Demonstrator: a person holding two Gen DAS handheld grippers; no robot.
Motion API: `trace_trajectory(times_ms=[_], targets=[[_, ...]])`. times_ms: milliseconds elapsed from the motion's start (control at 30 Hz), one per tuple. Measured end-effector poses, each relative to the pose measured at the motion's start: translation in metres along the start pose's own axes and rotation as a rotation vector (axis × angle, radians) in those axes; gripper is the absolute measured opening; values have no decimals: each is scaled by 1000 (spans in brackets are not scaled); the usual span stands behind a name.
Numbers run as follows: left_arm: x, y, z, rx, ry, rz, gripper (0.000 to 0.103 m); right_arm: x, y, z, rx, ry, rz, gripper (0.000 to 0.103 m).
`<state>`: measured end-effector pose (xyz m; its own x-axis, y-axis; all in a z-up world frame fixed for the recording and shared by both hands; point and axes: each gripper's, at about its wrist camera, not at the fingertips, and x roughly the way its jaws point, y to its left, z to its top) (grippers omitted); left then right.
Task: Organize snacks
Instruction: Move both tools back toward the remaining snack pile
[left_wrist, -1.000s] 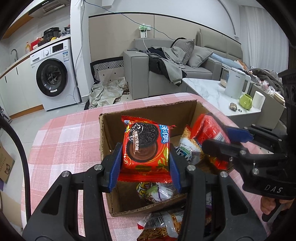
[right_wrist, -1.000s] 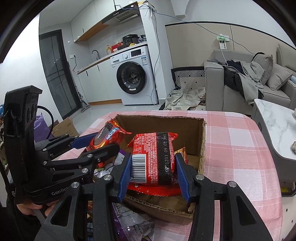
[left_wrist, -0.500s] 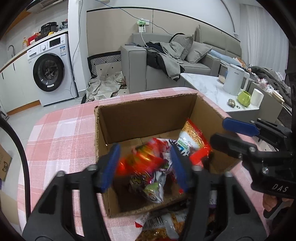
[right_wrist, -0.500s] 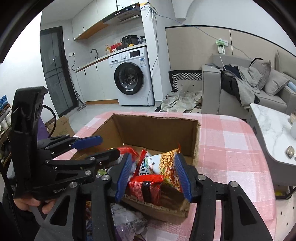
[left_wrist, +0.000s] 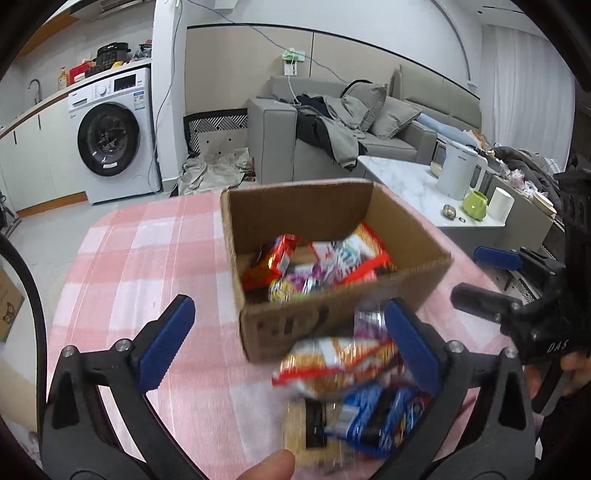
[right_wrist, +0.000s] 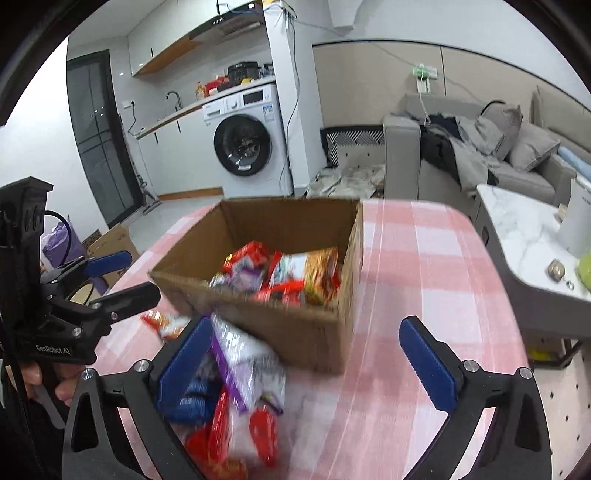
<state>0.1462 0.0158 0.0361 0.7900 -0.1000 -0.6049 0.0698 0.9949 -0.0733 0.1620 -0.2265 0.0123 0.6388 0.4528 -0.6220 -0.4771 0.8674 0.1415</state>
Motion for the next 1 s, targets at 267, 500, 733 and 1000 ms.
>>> trace_trajectory(times_ms=[267,500,733,1000], targets=[[-18,4,-46,-12,38,-7,102,-17,-2,-38,21,14,5,103],[-22,7,-63,-25,64,-3,102,-22,-1,-61,23,42,-6,103],[-15,6,-81,-24,124,2,102,-18,2,-69,12,82,7,103],[-11,0,-92,-2,154,0,102,-15,2,-73,12,98,19,103]])
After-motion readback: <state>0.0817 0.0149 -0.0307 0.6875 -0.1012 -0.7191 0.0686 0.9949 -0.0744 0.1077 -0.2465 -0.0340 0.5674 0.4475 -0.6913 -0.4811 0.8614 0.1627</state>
